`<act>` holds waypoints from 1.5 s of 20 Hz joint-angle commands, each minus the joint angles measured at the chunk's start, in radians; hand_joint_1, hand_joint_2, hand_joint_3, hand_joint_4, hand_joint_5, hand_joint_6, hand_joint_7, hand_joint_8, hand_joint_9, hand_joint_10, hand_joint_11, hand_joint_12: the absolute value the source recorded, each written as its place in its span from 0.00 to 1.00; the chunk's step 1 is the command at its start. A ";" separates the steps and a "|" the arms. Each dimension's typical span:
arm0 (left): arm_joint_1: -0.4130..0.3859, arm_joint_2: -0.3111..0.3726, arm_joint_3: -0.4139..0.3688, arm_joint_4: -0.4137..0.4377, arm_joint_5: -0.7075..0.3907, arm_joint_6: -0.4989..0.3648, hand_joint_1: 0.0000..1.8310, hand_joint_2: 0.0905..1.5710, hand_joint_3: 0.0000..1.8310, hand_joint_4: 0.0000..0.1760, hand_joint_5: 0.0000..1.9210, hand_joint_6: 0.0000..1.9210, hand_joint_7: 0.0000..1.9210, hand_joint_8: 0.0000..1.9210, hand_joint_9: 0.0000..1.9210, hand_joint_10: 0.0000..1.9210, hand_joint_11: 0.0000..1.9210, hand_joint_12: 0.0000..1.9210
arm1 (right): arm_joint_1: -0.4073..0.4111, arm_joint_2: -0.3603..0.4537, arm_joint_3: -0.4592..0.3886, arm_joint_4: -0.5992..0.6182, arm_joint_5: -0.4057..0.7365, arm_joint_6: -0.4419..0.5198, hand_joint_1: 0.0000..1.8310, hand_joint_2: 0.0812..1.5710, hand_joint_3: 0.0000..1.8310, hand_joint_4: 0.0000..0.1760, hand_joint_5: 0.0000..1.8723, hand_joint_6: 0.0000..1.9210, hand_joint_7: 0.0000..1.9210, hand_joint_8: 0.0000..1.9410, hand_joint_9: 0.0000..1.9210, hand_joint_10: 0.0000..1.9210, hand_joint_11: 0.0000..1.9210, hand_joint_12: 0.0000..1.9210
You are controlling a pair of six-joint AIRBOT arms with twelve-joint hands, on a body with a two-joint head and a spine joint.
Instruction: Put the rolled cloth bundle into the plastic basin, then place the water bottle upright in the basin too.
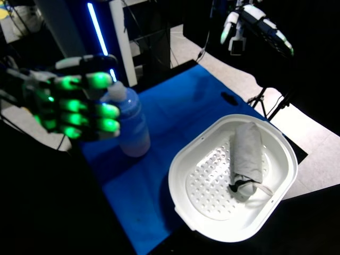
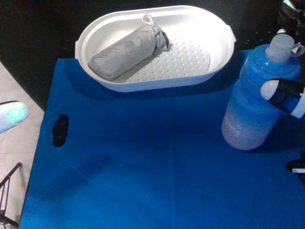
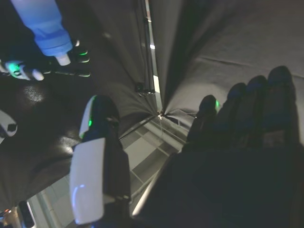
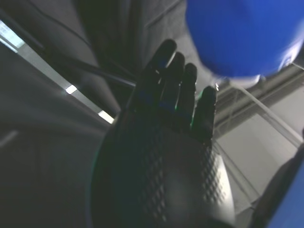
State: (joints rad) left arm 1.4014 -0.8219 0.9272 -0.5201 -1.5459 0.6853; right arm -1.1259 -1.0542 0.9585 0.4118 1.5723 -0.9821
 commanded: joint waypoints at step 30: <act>0.003 -0.031 0.005 -0.010 -0.138 -0.027 0.29 0.57 0.00 1.00 0.02 0.00 0.01 0.00 0.00 0.00 0.00 0.00 | 0.088 -0.065 0.119 -0.030 -0.129 0.025 0.61 0.76 0.00 0.00 0.41 0.69 0.40 0.84 0.53 0.94 0.57 1.00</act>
State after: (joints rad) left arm 1.4044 -0.8497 0.9268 -0.5312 -1.5566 0.6655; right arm -1.0412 -1.1145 1.0801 0.4179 1.3788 -0.9737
